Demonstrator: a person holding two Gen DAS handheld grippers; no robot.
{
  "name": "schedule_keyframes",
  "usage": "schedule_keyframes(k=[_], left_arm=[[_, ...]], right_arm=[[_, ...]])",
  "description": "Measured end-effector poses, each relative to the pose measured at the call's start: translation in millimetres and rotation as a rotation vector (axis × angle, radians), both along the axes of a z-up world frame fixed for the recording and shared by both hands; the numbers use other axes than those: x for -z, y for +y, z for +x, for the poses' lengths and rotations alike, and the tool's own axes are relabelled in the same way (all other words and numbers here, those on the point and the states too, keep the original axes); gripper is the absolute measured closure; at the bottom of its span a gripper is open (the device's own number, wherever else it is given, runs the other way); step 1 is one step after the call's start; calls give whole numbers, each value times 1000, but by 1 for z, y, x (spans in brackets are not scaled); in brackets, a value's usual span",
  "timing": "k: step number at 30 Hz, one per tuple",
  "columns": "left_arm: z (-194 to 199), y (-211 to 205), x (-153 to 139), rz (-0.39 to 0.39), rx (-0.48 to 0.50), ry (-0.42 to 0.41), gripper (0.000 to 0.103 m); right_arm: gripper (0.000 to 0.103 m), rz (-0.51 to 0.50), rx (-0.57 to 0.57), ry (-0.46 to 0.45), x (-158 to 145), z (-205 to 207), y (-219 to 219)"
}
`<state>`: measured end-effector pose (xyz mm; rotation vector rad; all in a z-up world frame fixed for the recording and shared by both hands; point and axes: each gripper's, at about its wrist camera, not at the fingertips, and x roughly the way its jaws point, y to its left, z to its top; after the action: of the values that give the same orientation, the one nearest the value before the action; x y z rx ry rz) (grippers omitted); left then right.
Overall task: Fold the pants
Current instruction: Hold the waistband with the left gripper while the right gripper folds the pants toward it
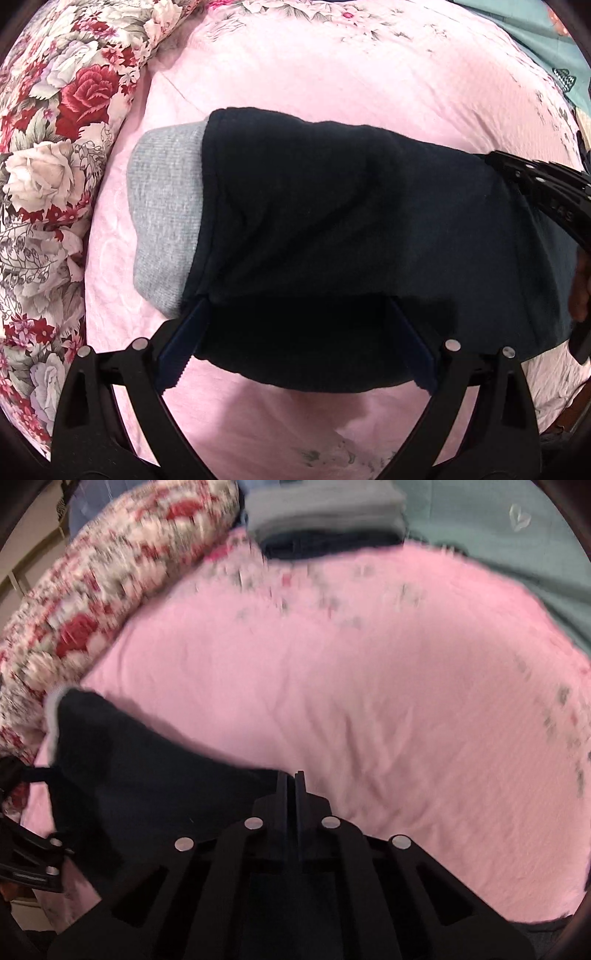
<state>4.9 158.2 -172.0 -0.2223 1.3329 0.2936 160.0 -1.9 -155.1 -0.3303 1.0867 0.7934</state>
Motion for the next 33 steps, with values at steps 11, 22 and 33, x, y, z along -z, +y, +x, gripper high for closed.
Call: schedule_keyframes(k=[11,22,33], left_arm=[[2,13,-19,-45,-50,-14,7],[-7,6,-6,-31,-19,-1,7],[-9,14,-28,-64,-59,-39,7]], right_arm=[[59,124,92,114,-22,31,-59],[101,69,-92,120,-19,6,-22],[61,39,35,-13,-28,9,-40]])
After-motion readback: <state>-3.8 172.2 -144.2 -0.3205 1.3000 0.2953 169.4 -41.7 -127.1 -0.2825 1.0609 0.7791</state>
